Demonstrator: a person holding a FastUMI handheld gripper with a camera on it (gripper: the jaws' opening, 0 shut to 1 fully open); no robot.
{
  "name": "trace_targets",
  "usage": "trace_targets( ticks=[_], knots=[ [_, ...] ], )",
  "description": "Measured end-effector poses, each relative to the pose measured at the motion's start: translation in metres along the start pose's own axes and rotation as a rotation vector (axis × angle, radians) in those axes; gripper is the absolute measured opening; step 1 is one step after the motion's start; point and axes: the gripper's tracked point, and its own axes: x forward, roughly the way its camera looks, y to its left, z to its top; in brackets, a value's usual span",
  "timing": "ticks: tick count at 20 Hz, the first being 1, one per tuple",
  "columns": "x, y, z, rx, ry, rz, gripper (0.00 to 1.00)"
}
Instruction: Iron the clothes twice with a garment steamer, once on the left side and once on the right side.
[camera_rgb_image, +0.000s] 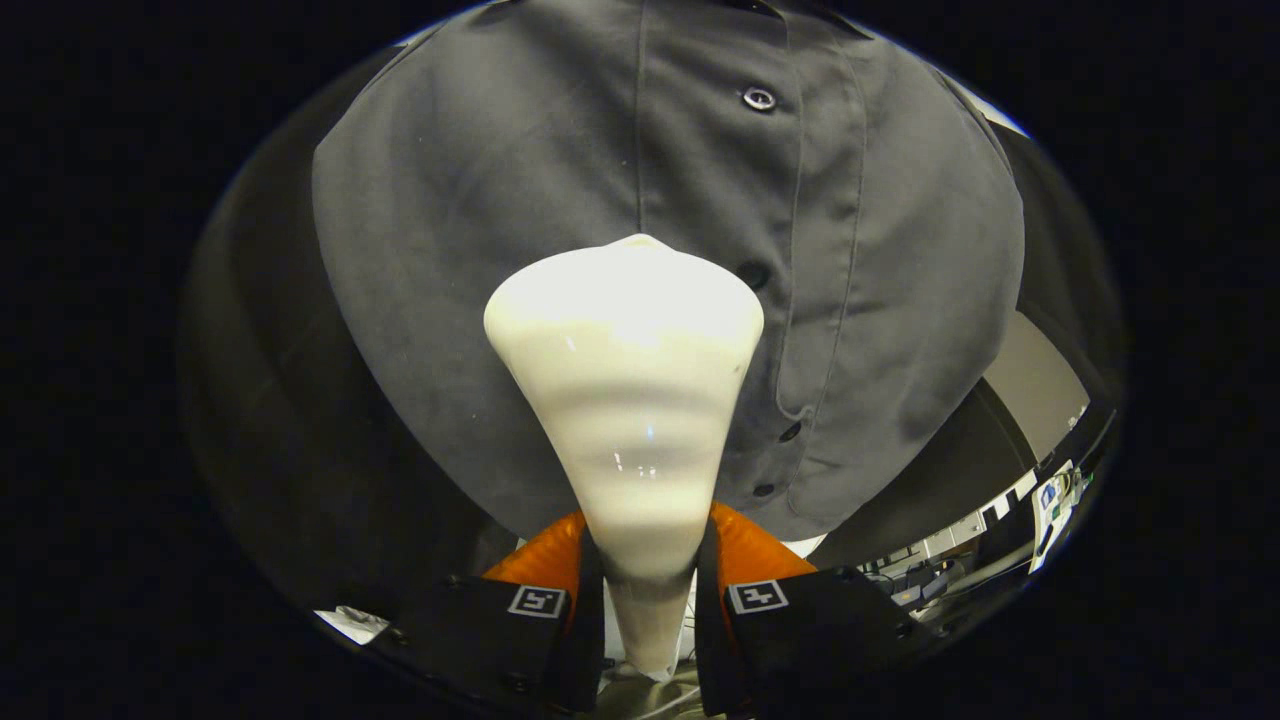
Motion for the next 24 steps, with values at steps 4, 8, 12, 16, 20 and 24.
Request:
trace_targets(
  ticks=[4, 8, 12, 16, 20, 24],
  knots=[
    [0.002, 0.008, -0.012, -0.011, 0.036, -0.012, 0.45],
    [0.005, 0.018, -0.021, -0.022, 0.069, -0.019, 0.45],
    [0.013, 0.016, -0.04, -0.025, 0.099, -0.019, 0.45],
    [0.026, 0.013, -0.065, -0.025, 0.139, -0.024, 0.45],
    [0.033, 0.01, -0.091, -0.033, 0.186, -0.021, 0.45],
    [0.031, 0.012, -0.108, -0.04, 0.214, -0.003, 0.45]
  ],
)
